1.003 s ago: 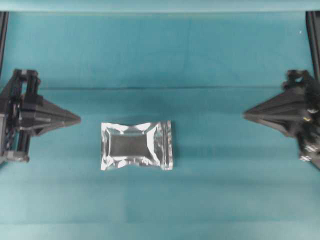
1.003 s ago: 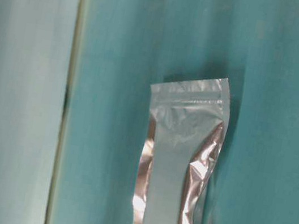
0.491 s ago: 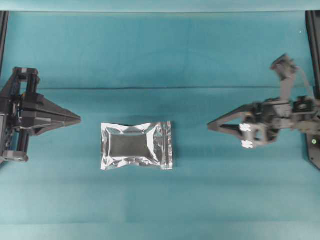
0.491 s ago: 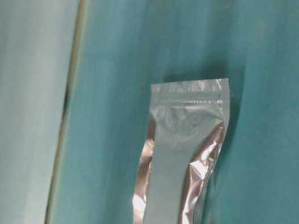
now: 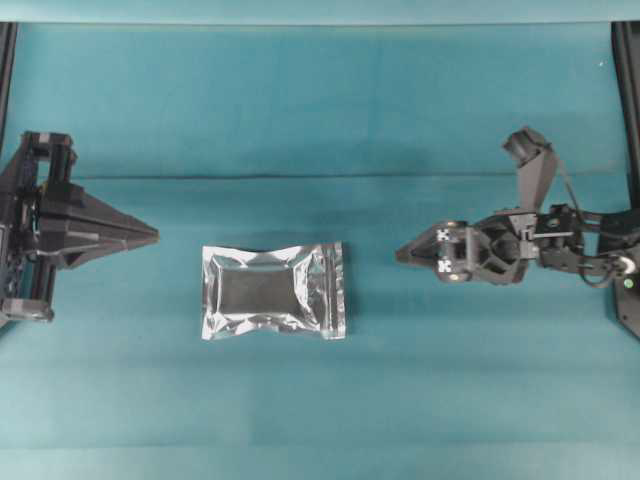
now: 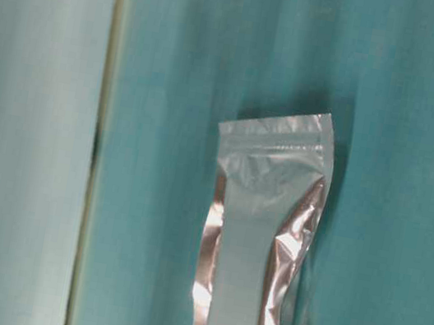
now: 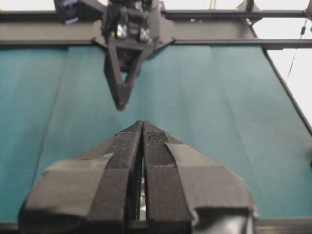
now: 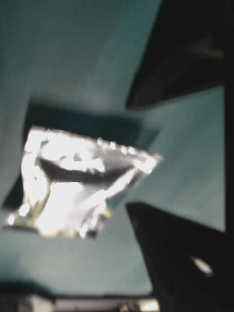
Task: Hand over the silver zip bag and make it stand upright.
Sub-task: 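Move the right gripper left and grasp the silver zip bag's right edge, then lift the bag with the right gripper and rotate it to hang vertically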
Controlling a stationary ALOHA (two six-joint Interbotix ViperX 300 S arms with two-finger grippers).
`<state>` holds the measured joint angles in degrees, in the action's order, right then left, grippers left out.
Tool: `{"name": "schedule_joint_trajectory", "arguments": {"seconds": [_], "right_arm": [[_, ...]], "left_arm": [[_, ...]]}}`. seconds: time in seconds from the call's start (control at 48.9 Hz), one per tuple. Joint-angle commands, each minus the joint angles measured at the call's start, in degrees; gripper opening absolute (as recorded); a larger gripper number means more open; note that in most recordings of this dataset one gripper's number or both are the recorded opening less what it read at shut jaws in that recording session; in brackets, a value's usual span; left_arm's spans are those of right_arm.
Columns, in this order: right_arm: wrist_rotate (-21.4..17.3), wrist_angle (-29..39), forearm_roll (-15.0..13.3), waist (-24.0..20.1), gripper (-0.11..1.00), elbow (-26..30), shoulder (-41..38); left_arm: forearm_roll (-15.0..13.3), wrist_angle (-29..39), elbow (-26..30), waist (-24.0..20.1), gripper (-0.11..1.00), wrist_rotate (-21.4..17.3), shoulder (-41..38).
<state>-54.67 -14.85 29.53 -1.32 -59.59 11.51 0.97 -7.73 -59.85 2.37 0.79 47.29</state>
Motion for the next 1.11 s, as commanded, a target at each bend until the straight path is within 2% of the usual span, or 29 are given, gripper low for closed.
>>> {"name": "schedule_joint_trajectory", "arguments": {"seconds": [0.0,0.123,0.368,0.573,0.737,1.085], "right_arm": [[-1.05,0.18,0.00,-0.18,0.93,2.02,-2.20],[-1.14,-0.62,0.00,-0.44,0.90,4.13,-6.15],[-2.37,-7.29,-0.09,-2.11,0.90,7.38,-13.97],[-5.19,-8.26,-0.35,-2.99,0.90,8.26,-16.61],[-5.45,-8.35,-0.35,-3.25,0.90,9.67,-18.72],[-5.62,-8.53,-0.35,-3.34,0.90,16.35,-24.79]], "left_arm": [[0.18,0.18,1.49,-0.18,-0.01,0.00,0.00],[0.18,0.53,1.49,-0.26,-0.01,0.00,0.09],[0.18,0.88,1.49,-0.62,-0.01,0.00,0.18],[0.18,1.23,1.49,-1.05,-0.01,0.00,0.26],[0.18,1.23,1.41,-1.32,-0.01,0.00,0.35],[0.18,1.67,1.32,-1.58,-0.01,-0.09,0.35]]}}
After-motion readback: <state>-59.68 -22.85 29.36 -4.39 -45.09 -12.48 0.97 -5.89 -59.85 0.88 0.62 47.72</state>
